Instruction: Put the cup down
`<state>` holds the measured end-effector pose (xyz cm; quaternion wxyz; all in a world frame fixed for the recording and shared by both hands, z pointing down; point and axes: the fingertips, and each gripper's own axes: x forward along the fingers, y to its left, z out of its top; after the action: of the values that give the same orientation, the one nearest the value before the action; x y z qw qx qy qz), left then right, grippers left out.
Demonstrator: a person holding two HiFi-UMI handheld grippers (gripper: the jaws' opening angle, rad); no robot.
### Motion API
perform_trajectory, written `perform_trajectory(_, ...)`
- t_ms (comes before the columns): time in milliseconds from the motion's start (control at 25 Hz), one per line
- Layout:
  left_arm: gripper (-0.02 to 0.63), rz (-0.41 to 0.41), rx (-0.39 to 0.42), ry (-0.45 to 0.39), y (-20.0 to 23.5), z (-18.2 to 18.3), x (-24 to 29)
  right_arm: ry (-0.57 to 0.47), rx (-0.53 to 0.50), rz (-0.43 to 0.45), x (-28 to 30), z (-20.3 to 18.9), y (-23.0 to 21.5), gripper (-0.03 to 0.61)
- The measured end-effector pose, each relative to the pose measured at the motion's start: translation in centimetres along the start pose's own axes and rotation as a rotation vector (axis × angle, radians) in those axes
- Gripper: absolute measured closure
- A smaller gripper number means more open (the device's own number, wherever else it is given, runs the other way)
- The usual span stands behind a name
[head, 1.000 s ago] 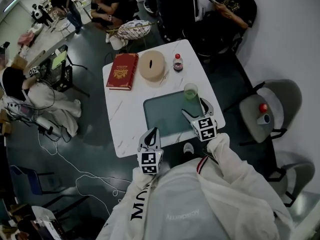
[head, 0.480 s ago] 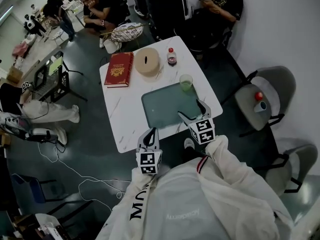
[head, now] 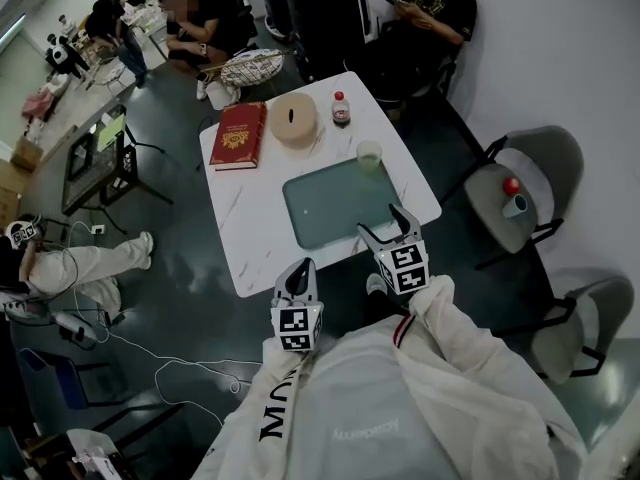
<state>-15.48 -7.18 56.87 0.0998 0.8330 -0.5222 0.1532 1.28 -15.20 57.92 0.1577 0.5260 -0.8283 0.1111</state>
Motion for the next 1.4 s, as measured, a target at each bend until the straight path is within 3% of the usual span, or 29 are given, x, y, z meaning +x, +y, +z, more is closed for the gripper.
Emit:
perform_trajectory(160,0.603,-0.011,0.004,-0.010,-0.6,-0.2,-0.9,-0.023,0.002,-0.027,-1.8,0.5,0.6,0.310)
perform_trajectory(680,0.603,-0.056,0.044,-0.062,-2.8,0.7,-5.2,-0.063,0.018,-0.061,-7.2,0.0,3.7,0.492)
perform_trajectory(1120,0.603,-0.082,0.041,-0.095,-4.2,0.8,-7.7,-0.077,0.005,-0.084,-10.8,0.0,5.9,0.571)
perform_trajectory(1400,0.603,-0.099,0.035,-0.097,-5.4,0.6,-9.0,-0.092,0.002,-0.094,-13.6,0.3,7.0,0.571)
